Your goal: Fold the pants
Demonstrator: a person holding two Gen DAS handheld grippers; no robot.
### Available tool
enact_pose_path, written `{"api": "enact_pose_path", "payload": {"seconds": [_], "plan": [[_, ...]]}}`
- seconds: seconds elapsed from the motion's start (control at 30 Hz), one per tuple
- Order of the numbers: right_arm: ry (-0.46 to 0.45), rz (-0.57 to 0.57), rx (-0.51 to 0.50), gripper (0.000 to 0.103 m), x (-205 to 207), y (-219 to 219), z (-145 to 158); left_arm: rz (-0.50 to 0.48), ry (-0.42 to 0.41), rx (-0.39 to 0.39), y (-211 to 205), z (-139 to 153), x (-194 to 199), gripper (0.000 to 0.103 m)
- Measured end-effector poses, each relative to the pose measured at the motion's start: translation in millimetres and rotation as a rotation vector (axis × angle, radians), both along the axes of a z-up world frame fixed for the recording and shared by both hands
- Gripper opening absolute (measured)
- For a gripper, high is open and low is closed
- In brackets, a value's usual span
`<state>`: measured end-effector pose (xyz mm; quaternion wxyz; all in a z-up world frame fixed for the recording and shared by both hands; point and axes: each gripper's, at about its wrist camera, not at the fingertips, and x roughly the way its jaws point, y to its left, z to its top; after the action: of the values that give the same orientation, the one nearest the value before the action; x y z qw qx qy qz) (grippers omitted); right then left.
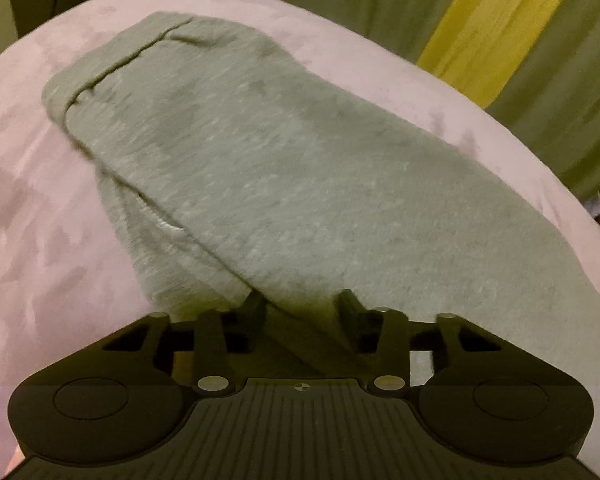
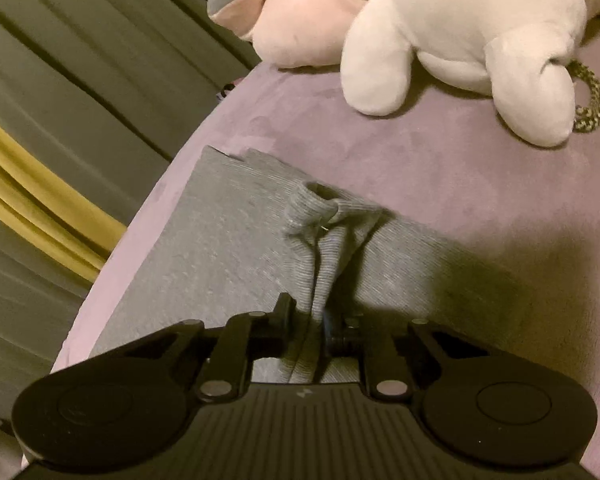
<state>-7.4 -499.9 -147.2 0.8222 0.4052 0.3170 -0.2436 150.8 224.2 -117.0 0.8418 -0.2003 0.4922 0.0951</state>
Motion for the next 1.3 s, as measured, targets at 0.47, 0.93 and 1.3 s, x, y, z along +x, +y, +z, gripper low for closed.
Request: {"api": "enact_pose_path", "payload": {"seconds": [0.47,0.93,1.3], "plan": [[0.040,0.009,0.004,0.028,4.7,4.5,2.7,0.003,0.023,0.004,-4.1,-3.4,11.2,0.060],[0.060,0.027,-0.054,0.007,14.9,7.4,13.9,0.087,0.007,0.020,1.6,6.1,5.6,0.016],[-0.098,0.028,-0.091,0.006,-36.7,12.2,77.3,0.068,-0.095,0.013,13.3,39.5,-37.1,0.014]]}}
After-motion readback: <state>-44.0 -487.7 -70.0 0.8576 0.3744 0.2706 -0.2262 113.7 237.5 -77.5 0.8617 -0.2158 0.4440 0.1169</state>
